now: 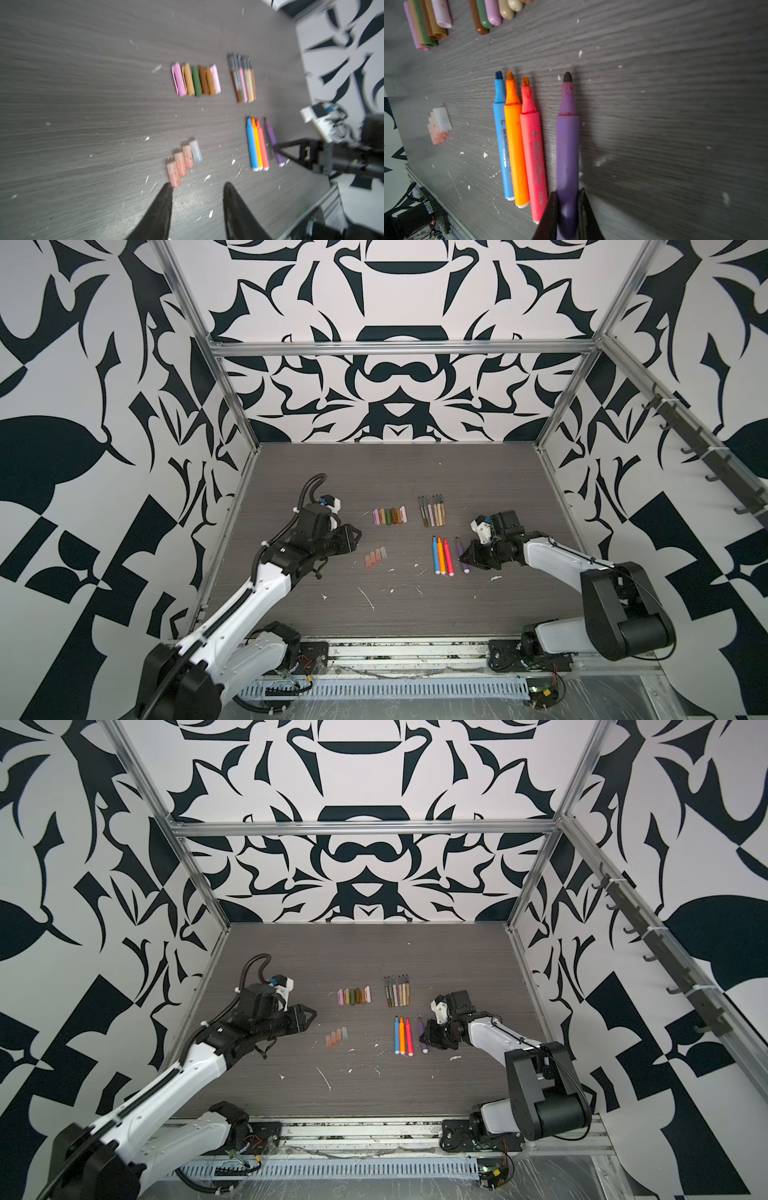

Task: Open the pen caps
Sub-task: 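Lay the purple marker beside the pink one, open right gripper while left withdraws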

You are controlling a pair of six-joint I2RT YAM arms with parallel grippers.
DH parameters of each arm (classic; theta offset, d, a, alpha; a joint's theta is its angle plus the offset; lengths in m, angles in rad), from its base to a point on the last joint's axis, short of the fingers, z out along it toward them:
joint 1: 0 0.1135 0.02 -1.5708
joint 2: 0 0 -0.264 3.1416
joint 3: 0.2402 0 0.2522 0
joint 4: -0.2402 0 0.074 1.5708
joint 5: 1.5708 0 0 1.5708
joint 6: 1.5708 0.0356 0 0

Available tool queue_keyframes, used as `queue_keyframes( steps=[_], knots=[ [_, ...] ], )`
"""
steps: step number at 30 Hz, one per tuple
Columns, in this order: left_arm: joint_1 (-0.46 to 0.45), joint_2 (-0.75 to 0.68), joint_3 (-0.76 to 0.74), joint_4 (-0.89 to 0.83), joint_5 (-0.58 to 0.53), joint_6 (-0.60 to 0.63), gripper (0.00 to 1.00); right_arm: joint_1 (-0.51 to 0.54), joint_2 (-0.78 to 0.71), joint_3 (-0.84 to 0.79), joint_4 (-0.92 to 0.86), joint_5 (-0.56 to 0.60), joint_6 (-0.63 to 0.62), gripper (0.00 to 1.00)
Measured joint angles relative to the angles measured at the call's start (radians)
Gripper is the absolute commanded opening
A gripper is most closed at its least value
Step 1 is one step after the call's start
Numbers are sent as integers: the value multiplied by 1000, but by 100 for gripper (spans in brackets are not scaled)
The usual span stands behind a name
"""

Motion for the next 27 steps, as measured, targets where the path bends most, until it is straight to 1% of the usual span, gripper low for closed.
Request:
queue_keyframes(
  steps=[5, 7, 10, 12, 15, 18, 19, 21, 23, 24, 27],
  knots=[
    [6, -141, -39, 21, -88, -11, 55, -5, 10, 0, 19, -5, -1, 5],
    [6, -190, -53, 26, -119, -13, 58, -8, 10, -1, 23, -9, -3, 9],
    [8, -277, -85, 31, -177, -19, 67, -10, 10, -2, 27, -20, -7, 15],
    [8, -330, -107, 31, -222, -23, 71, -11, 10, -3, 32, -30, -10, 21],
    [9, -384, -128, 29, -284, -27, 73, -11, 10, -10, 39, -48, -15, 35],
    [10, -409, -130, 27, -340, -27, 79, -11, 10, -16, 46, -66, -21, 43],
    [10, -413, -130, 26, -356, -28, 79, -11, 10, -17, 48, -70, -23, 44],
    [10, -421, -130, 24, -390, -27, 84, -11, 9, -19, 55, -78, -26, 44],
    [10, -427, -130, 25, -414, -27, 84, -11, 9, -21, 61, -85, -26, 45],
    [10, -430, -130, 25, -425, -26, 88, -11, 9, -22, 64, -91, -26, 45],
    [10, -432, -130, 27, -453, -21, 91, -11, 11, -29, 87, -128, -21, 45]
  ],
)
